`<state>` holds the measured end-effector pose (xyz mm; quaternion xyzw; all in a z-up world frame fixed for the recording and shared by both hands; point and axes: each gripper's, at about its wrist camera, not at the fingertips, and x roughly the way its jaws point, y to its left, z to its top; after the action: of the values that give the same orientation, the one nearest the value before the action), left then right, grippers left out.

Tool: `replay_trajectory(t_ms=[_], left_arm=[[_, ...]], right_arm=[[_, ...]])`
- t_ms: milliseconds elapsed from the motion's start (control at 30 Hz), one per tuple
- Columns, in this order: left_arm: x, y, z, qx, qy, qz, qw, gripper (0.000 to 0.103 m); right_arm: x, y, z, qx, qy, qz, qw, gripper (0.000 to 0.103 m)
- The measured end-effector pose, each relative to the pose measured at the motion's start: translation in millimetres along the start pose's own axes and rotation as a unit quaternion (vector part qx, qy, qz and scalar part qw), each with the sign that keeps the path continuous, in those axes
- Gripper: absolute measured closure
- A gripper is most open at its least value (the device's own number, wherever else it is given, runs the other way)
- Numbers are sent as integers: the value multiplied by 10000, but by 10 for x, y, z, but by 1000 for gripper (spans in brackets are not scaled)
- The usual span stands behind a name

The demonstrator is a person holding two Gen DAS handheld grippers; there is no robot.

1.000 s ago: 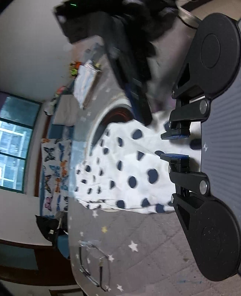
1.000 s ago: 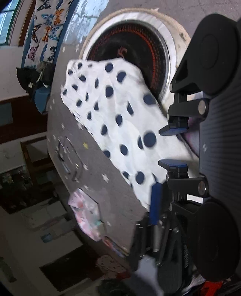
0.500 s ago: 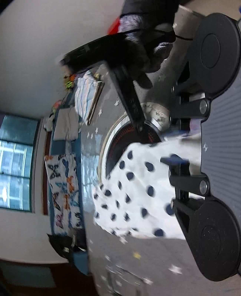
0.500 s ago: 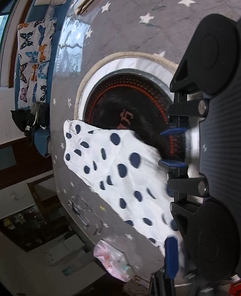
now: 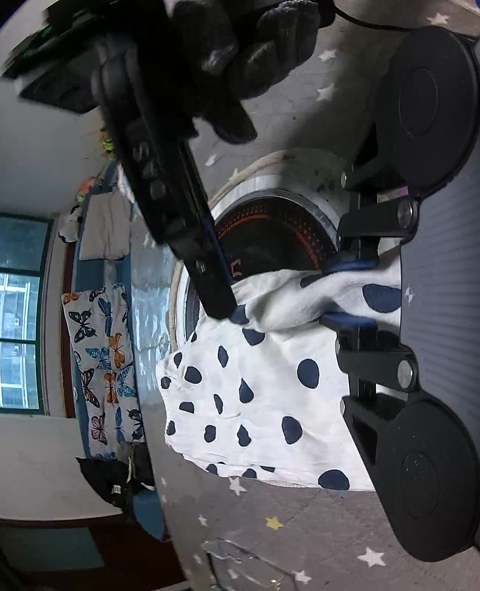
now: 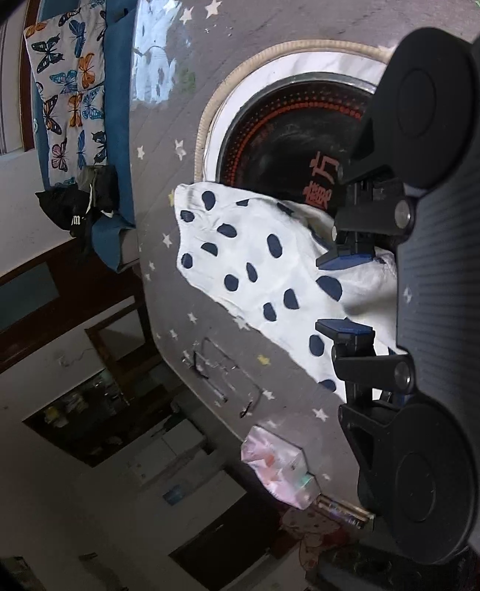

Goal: Fold clothes

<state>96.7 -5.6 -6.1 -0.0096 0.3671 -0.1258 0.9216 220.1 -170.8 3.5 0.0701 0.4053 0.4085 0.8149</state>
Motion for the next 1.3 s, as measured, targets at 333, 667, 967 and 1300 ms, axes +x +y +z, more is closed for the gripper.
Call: replay_trajectory(t_ms=[333, 667, 967, 1300], left_arm=[[-96, 584, -47, -1832, -231, -875, 9789, 88], [-32, 846, -137, -2616, -256, -1438, 9541, 88], [-48, 867, -162, -2636, -212, -1506, 9526, 84], [-369, 584, -198, -1425, -218, -1127, 9831, 55]], right_arm=[[-7, -235, -217, 360, 199, -27, 9992, 62], [140, -305, -332, 762, 150, 533, 9956, 52], [113, -350, -343, 1154, -155, 713, 9906, 93], [-301, -67, -314, 112, -194, -710, 9972, 99]])
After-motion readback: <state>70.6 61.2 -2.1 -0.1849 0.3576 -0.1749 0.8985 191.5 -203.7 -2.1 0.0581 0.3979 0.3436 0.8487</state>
